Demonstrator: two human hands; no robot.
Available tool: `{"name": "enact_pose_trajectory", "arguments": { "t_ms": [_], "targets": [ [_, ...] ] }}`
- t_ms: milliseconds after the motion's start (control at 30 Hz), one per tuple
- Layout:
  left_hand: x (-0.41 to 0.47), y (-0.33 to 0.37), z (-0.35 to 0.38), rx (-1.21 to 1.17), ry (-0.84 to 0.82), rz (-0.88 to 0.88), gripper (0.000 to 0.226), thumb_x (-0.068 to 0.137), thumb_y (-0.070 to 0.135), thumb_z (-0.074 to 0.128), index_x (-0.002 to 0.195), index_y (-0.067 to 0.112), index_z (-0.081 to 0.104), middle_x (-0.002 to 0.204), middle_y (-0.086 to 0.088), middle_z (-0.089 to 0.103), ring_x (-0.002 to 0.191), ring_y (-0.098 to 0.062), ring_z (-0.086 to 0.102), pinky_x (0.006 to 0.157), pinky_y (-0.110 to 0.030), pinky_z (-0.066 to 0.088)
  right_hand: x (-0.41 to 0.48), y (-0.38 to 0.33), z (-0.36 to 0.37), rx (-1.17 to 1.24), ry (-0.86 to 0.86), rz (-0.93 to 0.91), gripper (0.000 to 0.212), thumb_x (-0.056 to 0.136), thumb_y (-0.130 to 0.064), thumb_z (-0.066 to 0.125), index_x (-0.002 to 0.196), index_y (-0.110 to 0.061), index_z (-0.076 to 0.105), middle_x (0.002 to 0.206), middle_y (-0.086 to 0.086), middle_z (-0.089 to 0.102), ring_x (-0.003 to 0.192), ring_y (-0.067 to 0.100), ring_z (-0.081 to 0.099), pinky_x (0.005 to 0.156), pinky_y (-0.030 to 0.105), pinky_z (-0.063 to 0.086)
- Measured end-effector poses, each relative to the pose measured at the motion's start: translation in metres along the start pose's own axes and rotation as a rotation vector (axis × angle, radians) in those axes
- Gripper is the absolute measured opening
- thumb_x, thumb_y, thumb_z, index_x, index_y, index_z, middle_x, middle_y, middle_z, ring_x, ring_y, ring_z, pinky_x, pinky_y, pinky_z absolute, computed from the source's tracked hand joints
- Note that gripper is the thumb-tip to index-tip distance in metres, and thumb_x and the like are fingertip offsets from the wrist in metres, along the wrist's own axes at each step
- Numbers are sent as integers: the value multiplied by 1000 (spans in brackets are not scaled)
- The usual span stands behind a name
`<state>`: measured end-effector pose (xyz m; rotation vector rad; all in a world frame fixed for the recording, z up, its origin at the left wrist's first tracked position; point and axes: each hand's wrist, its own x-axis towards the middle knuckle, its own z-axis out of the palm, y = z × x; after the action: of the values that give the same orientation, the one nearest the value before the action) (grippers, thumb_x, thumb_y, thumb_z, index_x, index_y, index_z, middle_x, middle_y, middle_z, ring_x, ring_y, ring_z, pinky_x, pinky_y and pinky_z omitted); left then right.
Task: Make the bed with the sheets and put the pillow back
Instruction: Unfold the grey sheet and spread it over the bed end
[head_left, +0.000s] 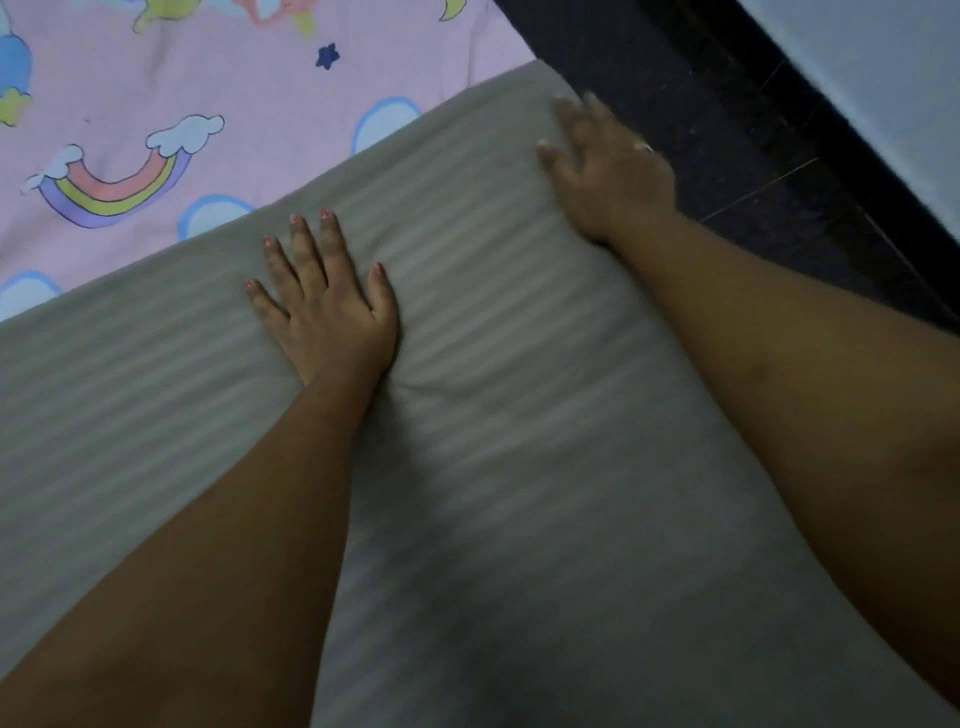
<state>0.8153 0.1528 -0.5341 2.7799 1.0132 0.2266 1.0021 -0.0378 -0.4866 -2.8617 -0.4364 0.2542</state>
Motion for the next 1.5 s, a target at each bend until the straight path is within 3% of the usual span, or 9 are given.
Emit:
{"name": "enact_pose_trajectory", "arguments": {
  "t_ms": [133,233,467,767,967,1100,1300,1433,1500],
  "targets": [
    [2,1,-10,-17,-63,-1,63,95,45,26,152,23,12,159,-5,10,147,-29,3,114,-56,-1,-27,50,-25,78,-81,442,73,97,-59,16,134,-6,50,137,23,48,126,38,46,105,46,34],
    [3,5,-22,-27,-145,-12,62,98,45,26,152,22,9,160,-3,5,147,-27,-1,114,-56,-3,-71,22,-23,58,219,32,54,99,-44,25,124,-11,60,131,17,56,120,36,50,101,45,36],
    [-78,35,-40,-101,-212,180,54,98,38,27,149,18,27,156,-3,25,145,-24,15,114,-49,11,-160,-40,37,-168,-18,-435,59,92,-54,19,141,-32,43,148,-1,42,137,23,37,111,48,22],
    [-193,44,-55,-113,-313,317,66,90,46,8,150,22,24,157,0,22,146,-22,16,115,-47,12,-163,79,-24,-82,3,382,61,98,-53,17,147,-20,31,151,10,34,141,32,26,115,54,12],
    [-235,39,-65,-109,-373,383,63,93,45,14,149,18,25,156,-2,24,145,-22,18,115,-47,15,-296,30,17,-227,-57,-225,63,93,-57,15,149,-30,26,155,2,28,142,27,27,113,50,18],
    [-269,37,-69,-60,-312,449,56,96,39,24,145,14,35,151,-5,36,140,-26,31,111,-49,25,-321,81,8,-256,19,-9,58,95,-55,22,149,-35,23,156,-1,27,142,29,27,111,53,20],
    [-314,51,-92,-180,-508,539,56,100,41,20,152,19,15,159,0,12,147,-20,6,117,-40,2,-336,151,-32,-137,27,625,57,99,-48,23,148,-21,32,157,6,20,145,29,12,116,56,4],
    [-296,49,-117,-653,-784,472,42,89,30,44,127,21,59,133,3,58,126,-14,49,108,-32,37,-332,101,-25,-211,87,209,54,100,-41,27,149,-19,26,158,8,16,145,30,12,115,52,4],
    [-270,28,-126,-842,-598,282,37,82,23,46,110,20,70,111,2,70,104,-14,63,93,-31,48,-325,56,-11,-201,43,23,59,97,-47,20,151,-23,23,158,7,18,145,30,14,115,50,5]
  ]
}}
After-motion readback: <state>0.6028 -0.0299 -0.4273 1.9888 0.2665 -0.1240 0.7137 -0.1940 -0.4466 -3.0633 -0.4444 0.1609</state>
